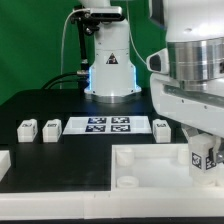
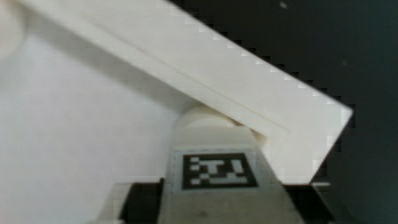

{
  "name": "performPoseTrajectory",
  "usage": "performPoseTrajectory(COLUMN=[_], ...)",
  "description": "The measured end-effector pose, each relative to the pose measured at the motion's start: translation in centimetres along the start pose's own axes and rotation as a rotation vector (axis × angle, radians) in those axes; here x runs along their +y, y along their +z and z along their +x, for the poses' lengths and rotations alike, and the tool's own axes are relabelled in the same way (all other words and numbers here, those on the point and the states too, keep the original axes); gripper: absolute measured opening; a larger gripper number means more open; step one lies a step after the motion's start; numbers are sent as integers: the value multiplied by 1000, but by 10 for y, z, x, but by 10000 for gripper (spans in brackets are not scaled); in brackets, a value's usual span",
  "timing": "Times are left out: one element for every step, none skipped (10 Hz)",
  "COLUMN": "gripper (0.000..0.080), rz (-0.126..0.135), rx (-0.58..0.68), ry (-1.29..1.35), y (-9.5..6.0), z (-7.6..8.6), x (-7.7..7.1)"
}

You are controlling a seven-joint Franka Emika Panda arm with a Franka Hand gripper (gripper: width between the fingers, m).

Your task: Assemble one leg

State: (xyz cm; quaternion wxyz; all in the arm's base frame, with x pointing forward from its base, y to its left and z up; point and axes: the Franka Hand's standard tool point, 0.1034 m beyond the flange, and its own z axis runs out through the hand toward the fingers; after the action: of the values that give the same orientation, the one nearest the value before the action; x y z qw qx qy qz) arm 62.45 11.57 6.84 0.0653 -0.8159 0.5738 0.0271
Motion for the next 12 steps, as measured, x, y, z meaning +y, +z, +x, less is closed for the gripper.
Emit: performPoseTrajectory(gripper=[291,291,296,296,527,527,625,625,644,644,649,649], rz=[5,6,5,5,5,9,18,19,21,19,18,16], rx=[-13,-16,-16,-16,-16,-12,-7,-7,-8,-6,-5,2], ry=[116,190,231,198,154,56,-104,-272,-373,-467,-578,-712], y=[0,0,0,0,0,0,-2,-4,-7,-5,-5,-4], z=[0,-1,-1,-1,-1,-1,1,-2,-5,-3,-2,-2], x=[0,0,0,0,0,-1,-3,-3,-2,-1,0,0])
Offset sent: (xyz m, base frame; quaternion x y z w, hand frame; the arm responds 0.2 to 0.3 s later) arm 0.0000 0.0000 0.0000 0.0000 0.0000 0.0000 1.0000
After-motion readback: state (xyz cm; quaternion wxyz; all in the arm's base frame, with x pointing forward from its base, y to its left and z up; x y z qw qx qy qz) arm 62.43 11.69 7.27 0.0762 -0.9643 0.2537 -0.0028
